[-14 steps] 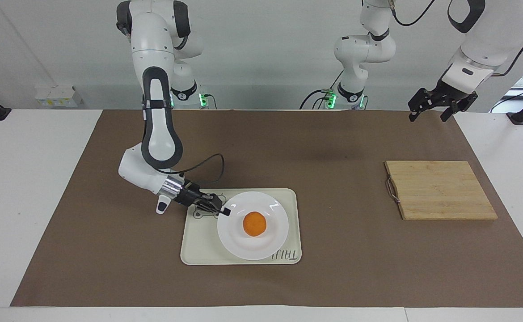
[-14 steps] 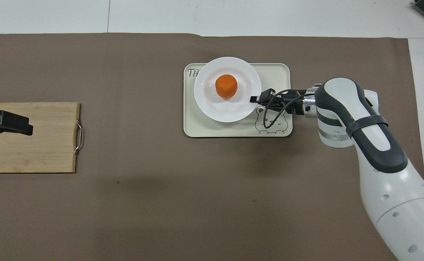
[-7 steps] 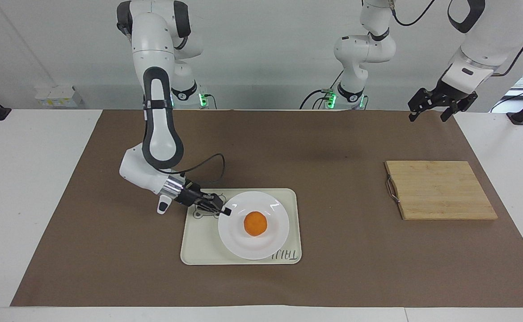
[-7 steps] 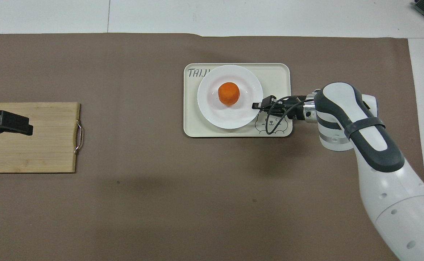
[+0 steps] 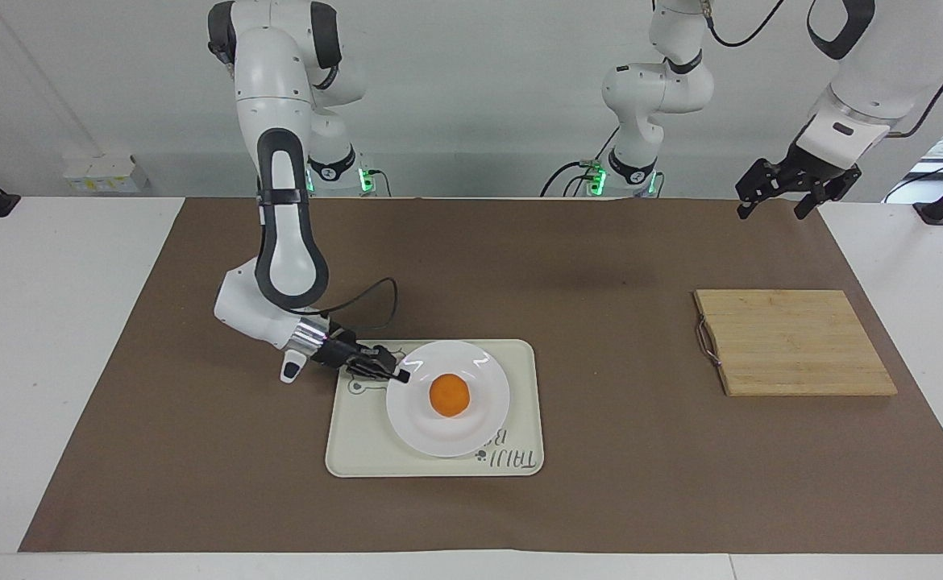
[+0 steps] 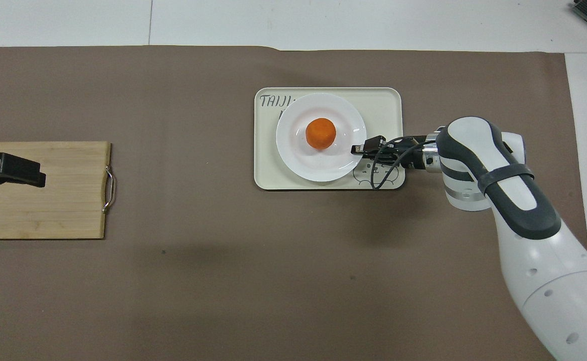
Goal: Place orange and plate with both arms
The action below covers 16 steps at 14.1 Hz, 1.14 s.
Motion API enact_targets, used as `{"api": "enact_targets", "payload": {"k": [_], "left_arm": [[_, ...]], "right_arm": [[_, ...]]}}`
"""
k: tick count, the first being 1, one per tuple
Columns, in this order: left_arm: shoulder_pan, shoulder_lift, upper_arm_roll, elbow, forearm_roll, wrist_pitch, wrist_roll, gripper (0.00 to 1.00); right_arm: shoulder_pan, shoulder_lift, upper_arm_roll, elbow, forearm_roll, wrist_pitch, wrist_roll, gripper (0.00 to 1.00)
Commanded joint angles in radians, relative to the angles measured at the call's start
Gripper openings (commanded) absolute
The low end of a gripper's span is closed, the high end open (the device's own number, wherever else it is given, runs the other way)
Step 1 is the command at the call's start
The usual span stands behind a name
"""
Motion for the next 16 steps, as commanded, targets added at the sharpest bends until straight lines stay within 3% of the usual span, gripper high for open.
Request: {"api": "enact_targets", "payload": {"k": [1,7,13,16], "left_arm": [[0.002,-0.007,-0.004,0.01,0.019,-0.02,-0.011,1.0],[0.002,-0.007,-0.004,0.01,0.019,-0.02,-0.011,1.0],[0.002,-0.007,-0.004,0.01,0.019,-0.02,-0.011,1.0],[0.002,-0.007,-0.004,0.01,0.019,-0.02,-0.011,1.0]], "right_arm": [[-0.017,-0.048,0.001,-0.015,-0.06,-0.011,0.019,1.0],[-0.037,-0.138,-0.012,-0.012,-0.262,-0.003,0.125,1.0],[-0.035,-0.269,-0.018,0.011,-0.8,-0.003,0.459,1.0],[-0.055,-0.322,-0.018,0.01,-0.957,-0.046,0.484,1.0]]}}
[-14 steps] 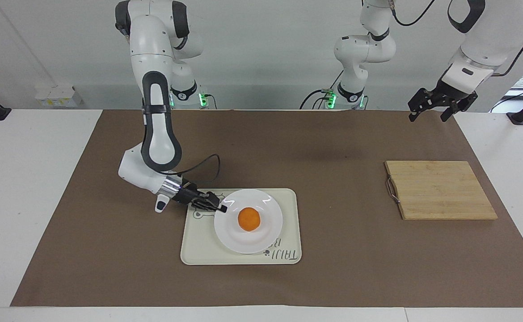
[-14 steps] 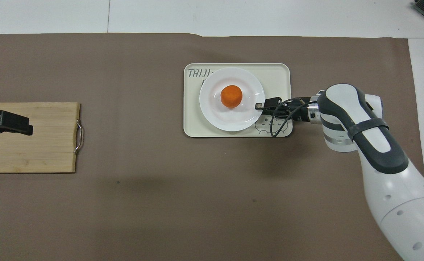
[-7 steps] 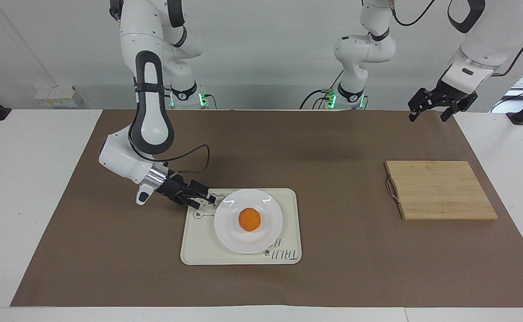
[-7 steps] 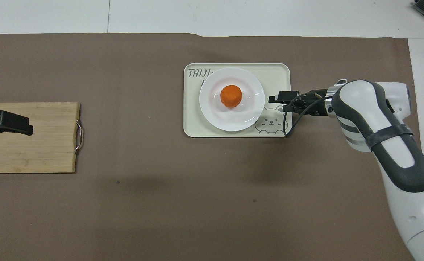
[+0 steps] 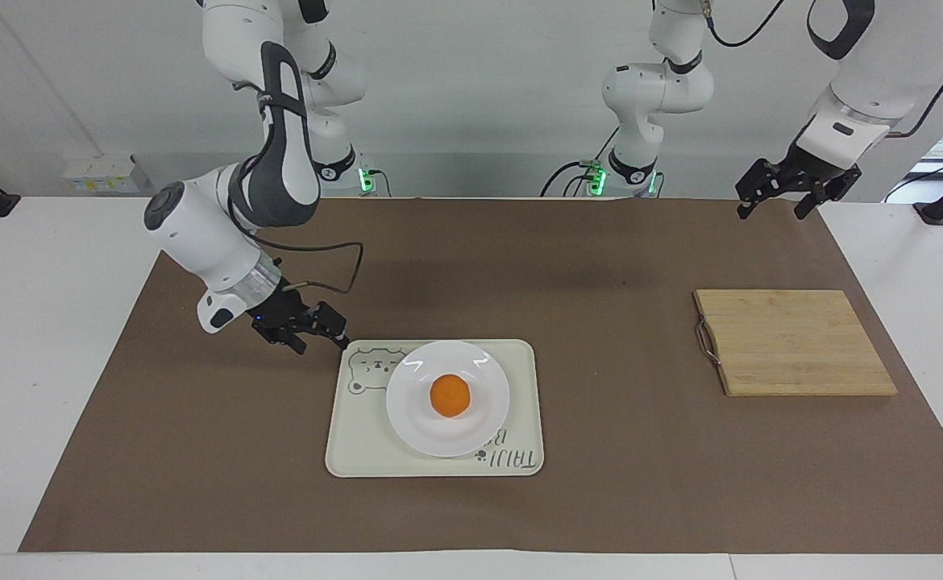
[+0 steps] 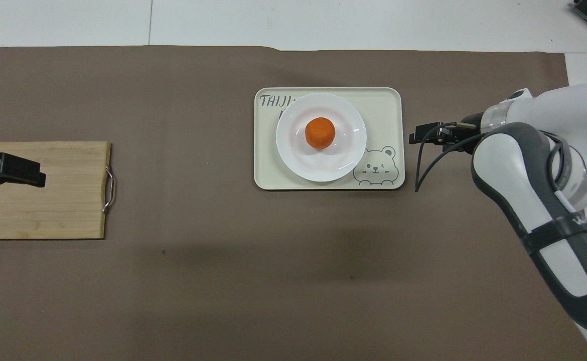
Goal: Place orange and plate with both arms
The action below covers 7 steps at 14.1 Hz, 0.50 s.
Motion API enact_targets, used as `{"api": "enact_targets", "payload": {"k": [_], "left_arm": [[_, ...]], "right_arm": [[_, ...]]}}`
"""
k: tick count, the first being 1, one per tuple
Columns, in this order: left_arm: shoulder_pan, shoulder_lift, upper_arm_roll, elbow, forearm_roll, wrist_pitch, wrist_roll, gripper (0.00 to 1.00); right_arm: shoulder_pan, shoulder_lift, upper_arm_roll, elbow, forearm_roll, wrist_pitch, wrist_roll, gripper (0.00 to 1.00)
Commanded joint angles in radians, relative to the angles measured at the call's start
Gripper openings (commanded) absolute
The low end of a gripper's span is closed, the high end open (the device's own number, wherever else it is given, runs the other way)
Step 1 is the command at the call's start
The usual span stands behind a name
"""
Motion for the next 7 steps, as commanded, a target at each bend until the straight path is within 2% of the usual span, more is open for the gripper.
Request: {"api": "enact_targets", "payload": {"k": [1,4,7], "left_arm": [[0.002,-0.007,-0.004,0.01,0.019,-0.02,-0.011,1.0],[0.002,-0.007,-0.004,0.01,0.019,-0.02,-0.011,1.0],[0.002,-0.007,-0.004,0.01,0.019,-0.02,-0.011,1.0]], "right_arm": [[-0.037,-0.053,0.005,-0.012,-0.1,-0.078,0.023,1.0],[-0.076,-0.104,0.003,-0.008,-0.267,-0.144,0.021,1.0],[-0.096,-0.16,0.0,0.009,-0.323,-0.225,0.021,1.0]]}}
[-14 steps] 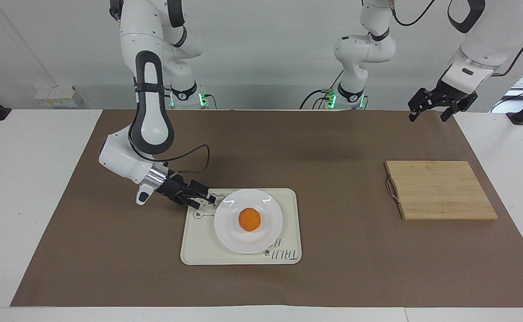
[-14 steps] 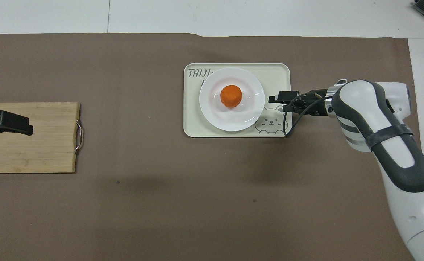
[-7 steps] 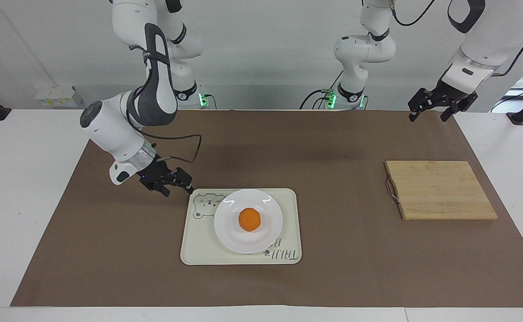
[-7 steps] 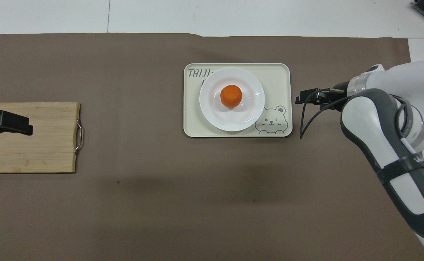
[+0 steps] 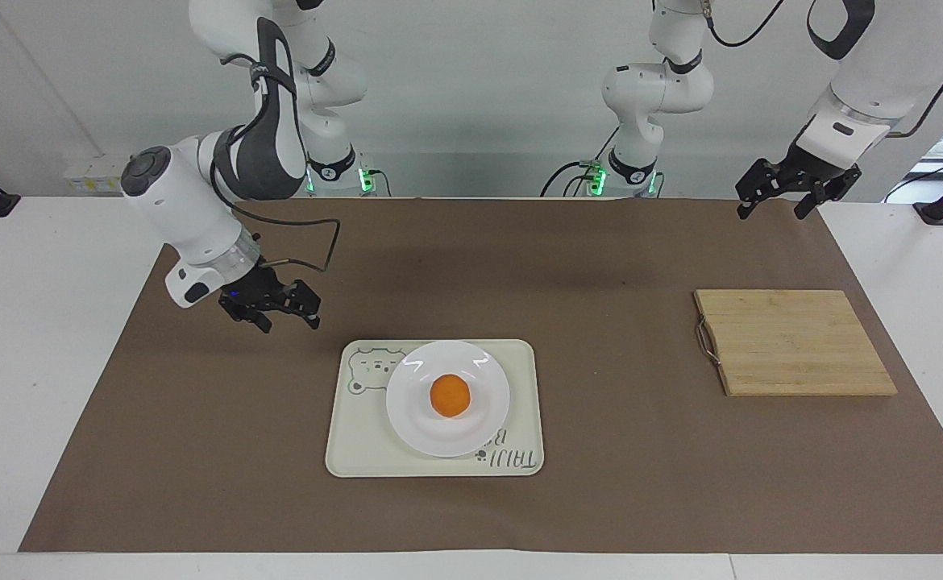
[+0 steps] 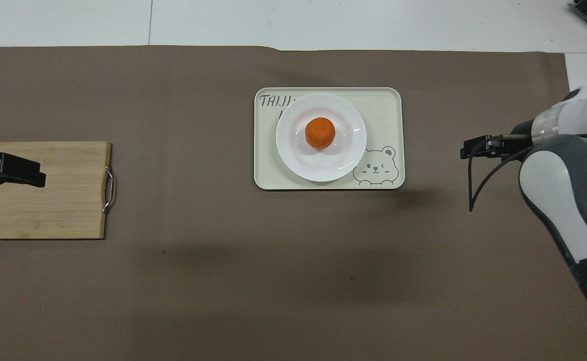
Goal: Place orange and plate with both arms
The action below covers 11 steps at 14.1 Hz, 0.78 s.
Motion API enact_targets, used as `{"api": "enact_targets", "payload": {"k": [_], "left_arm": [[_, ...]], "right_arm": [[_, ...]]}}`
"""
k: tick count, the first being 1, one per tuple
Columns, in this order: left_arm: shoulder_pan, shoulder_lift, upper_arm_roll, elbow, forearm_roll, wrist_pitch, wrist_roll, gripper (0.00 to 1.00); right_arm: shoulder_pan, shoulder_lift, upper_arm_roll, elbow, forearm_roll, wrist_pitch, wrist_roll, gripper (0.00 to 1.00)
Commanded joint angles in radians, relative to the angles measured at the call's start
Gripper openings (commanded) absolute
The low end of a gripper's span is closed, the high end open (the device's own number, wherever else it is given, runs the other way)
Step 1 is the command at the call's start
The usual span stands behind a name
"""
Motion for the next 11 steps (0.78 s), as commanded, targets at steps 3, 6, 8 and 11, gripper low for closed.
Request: {"api": "enact_targets", "payload": {"k": [3,6,8,11], "left_arm": [[0.002,-0.007,-0.004,0.01,0.019,-0.02,-0.011,1.0],[0.002,-0.007,-0.004,0.01,0.019,-0.02,-0.011,1.0],[0.002,-0.007,-0.004,0.01,0.019,-0.02,-0.011,1.0],[0.002,-0.007,-0.004,0.01,0.019,-0.02,-0.011,1.0]], "right_arm": [[-0.017,-0.104,0.005,0.043,-0.131,-0.142,0.012,1.0],[-0.017,-0.164,0.006,0.053,-0.167,-0.205,0.013,1.0],[-0.017,-0.175,0.005,0.098,-0.17,-0.291,0.021,1.0],[-0.017,-0.187,0.005,0.184,-0.184,-0.4,0.035,1.0]]}}
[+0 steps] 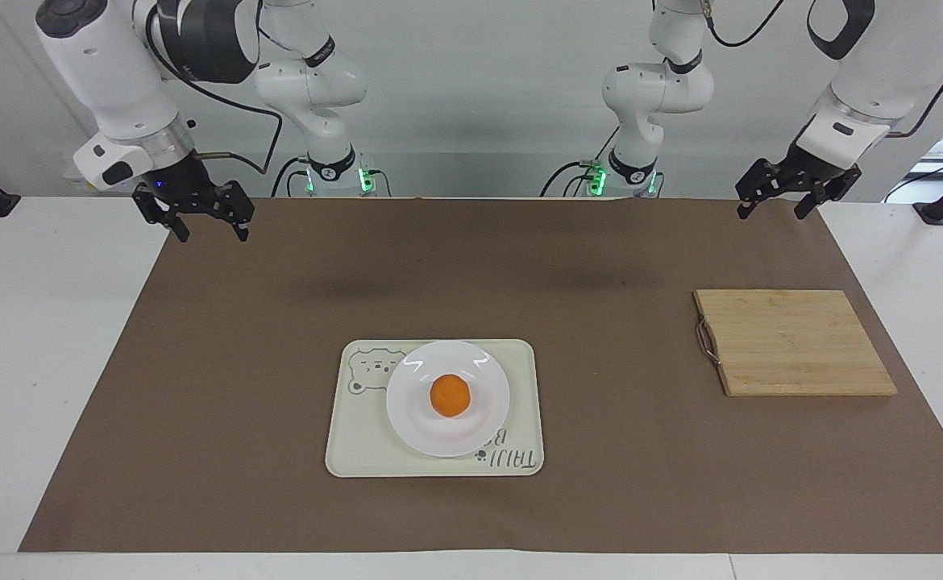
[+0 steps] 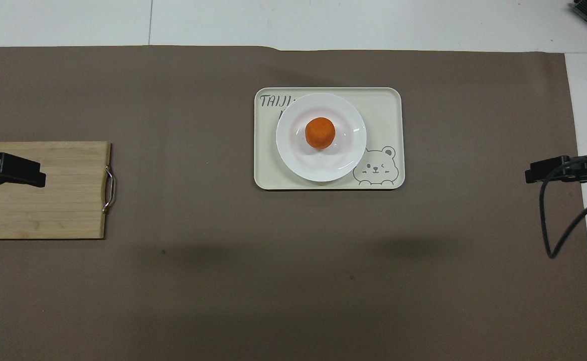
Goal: Place orange and plate with both arms
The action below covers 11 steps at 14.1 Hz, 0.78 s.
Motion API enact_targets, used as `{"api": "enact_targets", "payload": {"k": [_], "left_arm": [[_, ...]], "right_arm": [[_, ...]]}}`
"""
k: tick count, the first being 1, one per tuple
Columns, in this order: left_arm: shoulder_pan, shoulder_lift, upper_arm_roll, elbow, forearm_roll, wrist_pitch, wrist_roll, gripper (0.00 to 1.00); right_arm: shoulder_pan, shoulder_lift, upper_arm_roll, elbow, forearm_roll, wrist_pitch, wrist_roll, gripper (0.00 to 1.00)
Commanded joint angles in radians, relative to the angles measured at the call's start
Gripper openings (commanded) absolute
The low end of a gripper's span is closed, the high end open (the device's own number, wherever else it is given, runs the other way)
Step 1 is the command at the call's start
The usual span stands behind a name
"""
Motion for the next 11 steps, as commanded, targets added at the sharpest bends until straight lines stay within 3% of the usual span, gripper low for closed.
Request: {"api": "enact_targets", "payload": {"k": [1,4,7,11], "left_arm": [[0.002,-0.007,-0.004,0.01,0.019,-0.02,-0.011,1.0],[0.002,-0.007,-0.004,0.01,0.019,-0.02,-0.011,1.0],[0.002,-0.007,-0.004,0.01,0.019,-0.02,-0.011,1.0],[0.002,-0.007,-0.004,0.01,0.019,-0.02,-0.011,1.0]], "right_arm": [[-0.005,-0.02,0.005,0.066,-0.035,-0.076,0.029,1.0],[-0.006,-0.04,0.005,0.098,-0.035,-0.122,0.03,1.0],[0.011,-0.077,0.022,0.032,-0.096,-0.089,0.062,1.0],[0.015,-0.087,0.035,0.017,-0.093,-0.059,0.078,1.0]]}}
